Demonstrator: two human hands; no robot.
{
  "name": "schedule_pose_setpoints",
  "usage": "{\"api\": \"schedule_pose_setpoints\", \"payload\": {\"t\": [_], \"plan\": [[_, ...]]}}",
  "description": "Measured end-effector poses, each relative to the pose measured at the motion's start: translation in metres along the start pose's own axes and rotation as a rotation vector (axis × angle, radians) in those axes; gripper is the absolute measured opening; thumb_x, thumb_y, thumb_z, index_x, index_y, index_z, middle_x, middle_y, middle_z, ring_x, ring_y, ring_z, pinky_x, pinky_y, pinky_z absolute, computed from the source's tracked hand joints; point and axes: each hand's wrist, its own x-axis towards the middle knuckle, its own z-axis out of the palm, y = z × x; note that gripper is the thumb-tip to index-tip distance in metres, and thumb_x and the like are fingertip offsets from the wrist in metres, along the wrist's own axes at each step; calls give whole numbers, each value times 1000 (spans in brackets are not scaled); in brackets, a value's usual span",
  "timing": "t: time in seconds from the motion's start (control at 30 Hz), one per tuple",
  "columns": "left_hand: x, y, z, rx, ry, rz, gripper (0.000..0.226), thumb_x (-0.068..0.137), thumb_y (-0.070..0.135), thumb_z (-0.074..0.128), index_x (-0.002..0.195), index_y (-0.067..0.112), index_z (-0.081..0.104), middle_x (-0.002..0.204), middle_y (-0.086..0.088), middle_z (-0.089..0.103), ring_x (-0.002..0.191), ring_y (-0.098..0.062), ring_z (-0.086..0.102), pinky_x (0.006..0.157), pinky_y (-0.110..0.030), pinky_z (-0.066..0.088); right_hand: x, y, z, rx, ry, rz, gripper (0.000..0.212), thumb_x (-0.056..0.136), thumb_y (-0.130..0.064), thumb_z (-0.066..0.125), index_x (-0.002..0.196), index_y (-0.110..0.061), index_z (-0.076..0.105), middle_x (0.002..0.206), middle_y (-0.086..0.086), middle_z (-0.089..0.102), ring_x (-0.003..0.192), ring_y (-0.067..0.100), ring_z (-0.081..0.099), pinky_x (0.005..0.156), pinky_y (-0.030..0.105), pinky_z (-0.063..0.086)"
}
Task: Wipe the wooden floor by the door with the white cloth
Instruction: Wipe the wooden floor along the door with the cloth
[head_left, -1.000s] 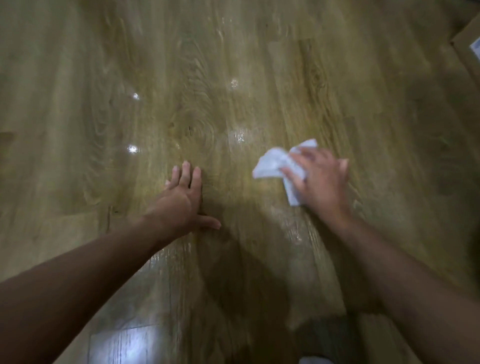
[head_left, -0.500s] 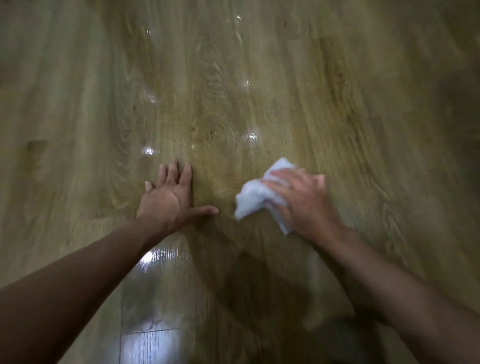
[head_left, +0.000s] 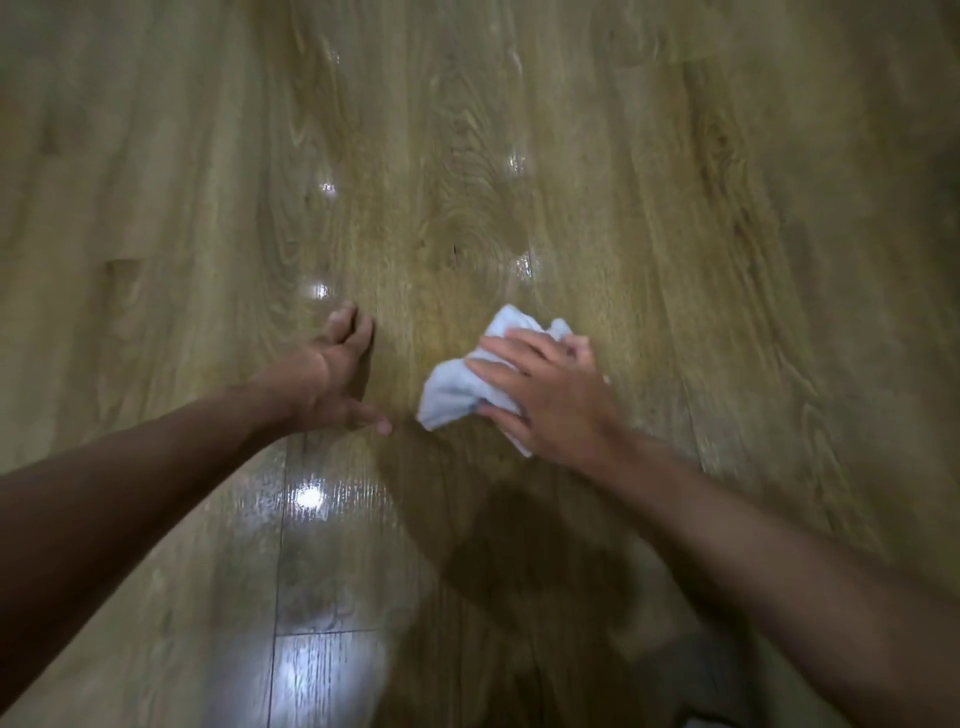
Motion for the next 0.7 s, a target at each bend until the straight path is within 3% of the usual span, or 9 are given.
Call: {"api": "schedule_pose_setpoints", "payload": {"t": [0.03,0.1,0.17,0.23,0.33,0.43,0.57,0.63,0.7], "plan": [[-1,-1,1,19,-10,17,129,66,60,72,151,10,-11,157,-11,-22,147,-24,-9,118,-31,5,-7,20,-6,-45,-9,6,41,91,-56,45,126,-37,54,132,-11,56,123,15,49,89,41,28],[-2,-4,3,22,-16,36,128,68,60,70,150,8,-14,155,-14,-26,146,-26,-13,119,-32,4,7,59,-9,-99,20,213,45,92,-61,39,127,-36,53,132,-11,57,125,14,47,100,47,23],[-2,-4,3,8,-22,45,128,69,59,70,150,7,-14,154,-15,-27,145,-26,-16,120,-33,4,48,77,-5,-92,74,483,48,94,-58,38,129,-28,53,134,-1,56,131,21,43,110,55,15],[-2,-5,3,19,-25,58,127,69,60,69,150,7,-14,155,-14,-26,146,-26,-15,121,-35,6,93,62,6,-30,64,614,46,97,-48,40,130,-19,51,134,9,53,132,27,39,112,52,16],[-1,-13,1,8,-13,101,123,71,57,70,151,9,-10,156,-13,-23,147,-25,-11,120,-34,8,116,-2,30,51,20,453,42,95,-36,47,133,-18,49,138,11,50,135,28,38,112,46,20],[-2,-24,5,30,41,132,118,70,61,68,152,17,-3,159,-6,-15,148,-24,-6,120,-41,12,77,-57,34,46,42,247,44,94,-44,46,130,-21,54,135,3,55,131,23,46,108,42,29],[-2,-30,10,109,91,72,116,65,76,55,152,29,-6,158,8,-16,146,-33,-6,111,-63,17,33,-22,12,-26,-65,-65,47,95,-50,43,134,-26,50,139,-1,52,132,19,43,104,40,31],[1,-32,11,64,50,80,117,64,76,56,151,30,-8,158,8,-19,145,-36,-9,111,-65,13,47,14,12,-70,-56,29,48,96,-52,39,134,-23,50,138,2,53,131,22,44,105,43,30],[3,-32,10,58,16,81,116,67,75,56,150,30,-11,157,7,-23,144,-39,-13,110,-67,9,82,25,18,-86,-6,311,49,97,-50,36,132,-17,49,136,8,53,131,29,43,108,50,28]]}}
